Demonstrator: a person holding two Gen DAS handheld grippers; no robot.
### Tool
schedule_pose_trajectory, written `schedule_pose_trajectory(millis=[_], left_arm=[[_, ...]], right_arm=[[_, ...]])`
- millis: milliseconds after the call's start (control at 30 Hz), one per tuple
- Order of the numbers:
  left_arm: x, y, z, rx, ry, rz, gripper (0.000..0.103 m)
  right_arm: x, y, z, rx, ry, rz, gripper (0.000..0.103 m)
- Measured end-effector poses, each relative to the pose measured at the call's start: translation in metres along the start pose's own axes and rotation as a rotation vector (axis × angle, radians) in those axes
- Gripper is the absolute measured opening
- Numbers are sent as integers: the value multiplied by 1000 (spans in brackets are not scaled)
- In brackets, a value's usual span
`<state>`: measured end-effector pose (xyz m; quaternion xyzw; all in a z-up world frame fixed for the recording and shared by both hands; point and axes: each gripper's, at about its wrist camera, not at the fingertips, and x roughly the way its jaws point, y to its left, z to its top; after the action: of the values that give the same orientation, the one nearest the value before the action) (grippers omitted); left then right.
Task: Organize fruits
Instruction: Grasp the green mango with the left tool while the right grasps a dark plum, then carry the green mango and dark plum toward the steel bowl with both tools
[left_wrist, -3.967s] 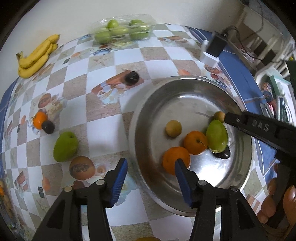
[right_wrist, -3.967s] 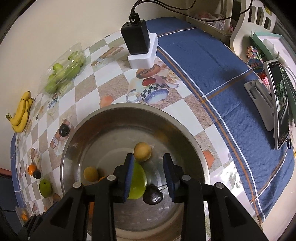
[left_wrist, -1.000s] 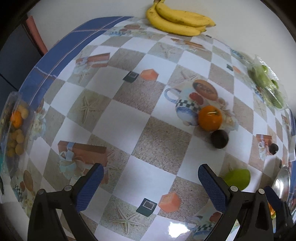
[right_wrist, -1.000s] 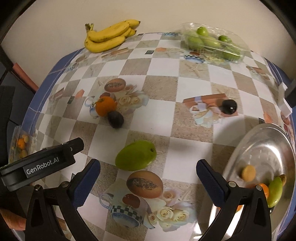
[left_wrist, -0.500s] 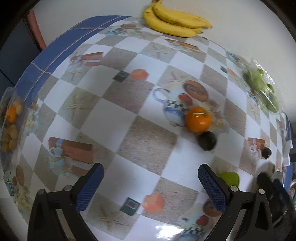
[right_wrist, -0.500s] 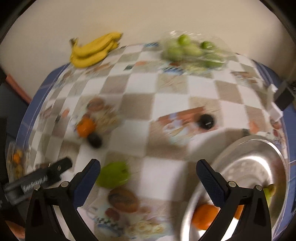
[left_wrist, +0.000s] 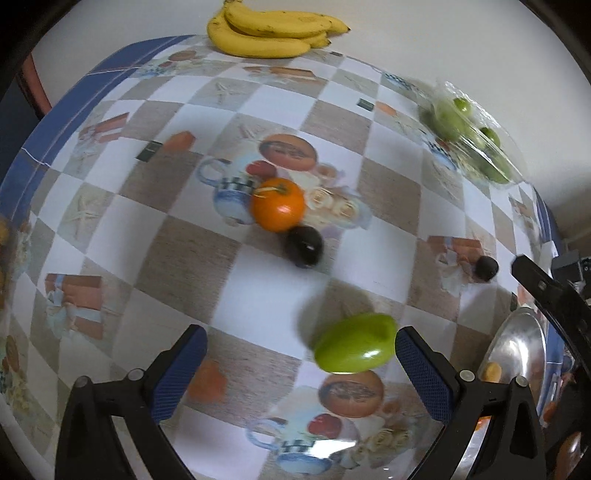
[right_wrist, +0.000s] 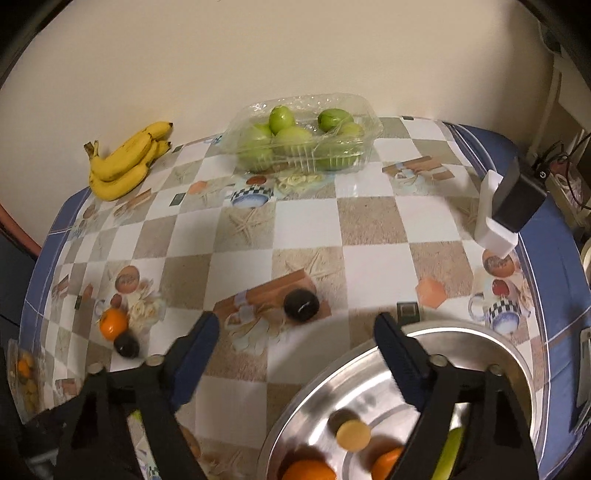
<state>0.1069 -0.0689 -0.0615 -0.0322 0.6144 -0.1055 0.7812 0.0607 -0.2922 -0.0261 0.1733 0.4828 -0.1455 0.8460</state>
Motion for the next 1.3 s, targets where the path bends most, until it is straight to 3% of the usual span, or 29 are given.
schedule_pose_trajectory(millis=[67,200,267,533,700,800,900,1300], left_arm=[[1,-6,-1,7,5,-7,101],[1,-12,-5,25,3,-15,91],[3,-15,-7,33,8,-15,90],[9,-21,-9,35,39,-36,77],[12,-22,-10,25,51,-66,64],[12,-24,-10,29,52,-84,57],[11,-24,-11,31,54,-83,57],[-2,-21,-8,1,18,-128,57]], right_arm=[[6,-2,2,0,2,7,67],[19,-6,3,-2,12,-6,62],[24,-8,5,3,12,-3,54],[41,-6,4,-14,40,-10,45],[48,-3,4,-26,45,-22,35],[51,-3,4,-22,50,-14,34],[51,-2,4,-22,49,-1,27],[32,-3,4,28,42,32,27]])
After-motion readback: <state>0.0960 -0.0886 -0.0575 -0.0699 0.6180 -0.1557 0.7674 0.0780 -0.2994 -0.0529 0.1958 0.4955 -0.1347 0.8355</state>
